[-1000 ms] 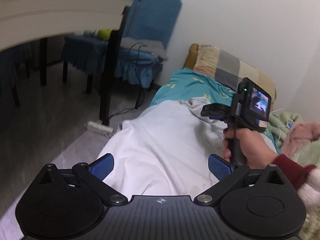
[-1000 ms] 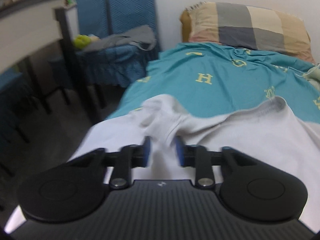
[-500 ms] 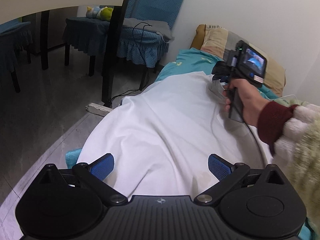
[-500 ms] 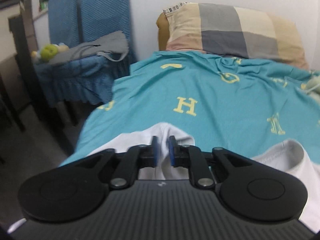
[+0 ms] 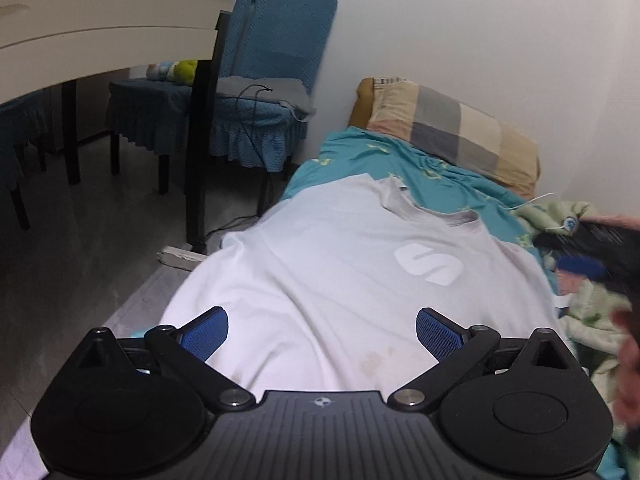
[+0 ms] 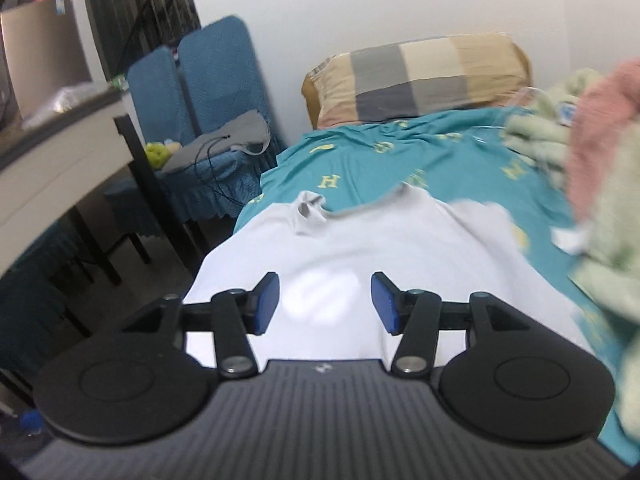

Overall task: Fold clothes
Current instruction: 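Pinch the T-shirt hem with the right gripper and smooth it flat, then move the right gripper toward the T-shirt sleeve and grasp it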

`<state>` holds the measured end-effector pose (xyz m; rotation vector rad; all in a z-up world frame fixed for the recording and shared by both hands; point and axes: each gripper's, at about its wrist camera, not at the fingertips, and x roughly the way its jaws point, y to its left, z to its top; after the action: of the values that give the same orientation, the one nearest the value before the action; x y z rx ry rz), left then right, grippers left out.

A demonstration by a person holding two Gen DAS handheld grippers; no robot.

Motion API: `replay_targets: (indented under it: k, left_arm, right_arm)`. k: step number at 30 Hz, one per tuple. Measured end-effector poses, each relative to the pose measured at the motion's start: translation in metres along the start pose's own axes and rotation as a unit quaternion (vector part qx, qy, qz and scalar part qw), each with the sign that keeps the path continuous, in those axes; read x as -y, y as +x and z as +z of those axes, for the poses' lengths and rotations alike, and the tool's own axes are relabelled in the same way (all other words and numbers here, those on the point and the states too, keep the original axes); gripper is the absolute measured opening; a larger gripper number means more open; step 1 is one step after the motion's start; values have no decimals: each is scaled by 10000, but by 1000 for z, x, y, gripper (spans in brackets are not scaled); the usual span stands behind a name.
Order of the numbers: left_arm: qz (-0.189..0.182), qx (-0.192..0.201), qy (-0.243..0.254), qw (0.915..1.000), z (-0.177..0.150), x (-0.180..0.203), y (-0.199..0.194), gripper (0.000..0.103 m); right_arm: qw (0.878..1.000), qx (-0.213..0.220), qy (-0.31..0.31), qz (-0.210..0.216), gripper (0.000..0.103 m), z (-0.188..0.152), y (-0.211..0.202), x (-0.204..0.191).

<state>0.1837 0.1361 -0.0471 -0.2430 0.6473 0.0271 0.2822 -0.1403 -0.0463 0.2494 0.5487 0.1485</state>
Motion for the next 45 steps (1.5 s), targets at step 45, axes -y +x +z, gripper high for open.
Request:
replay_targets:
  k: [45]
  left_arm:
    - [-333,-1162,-898,9886,-39,18,59,101]
  right_arm:
    - [9040,857,4186,-128,51,-76,96,232]
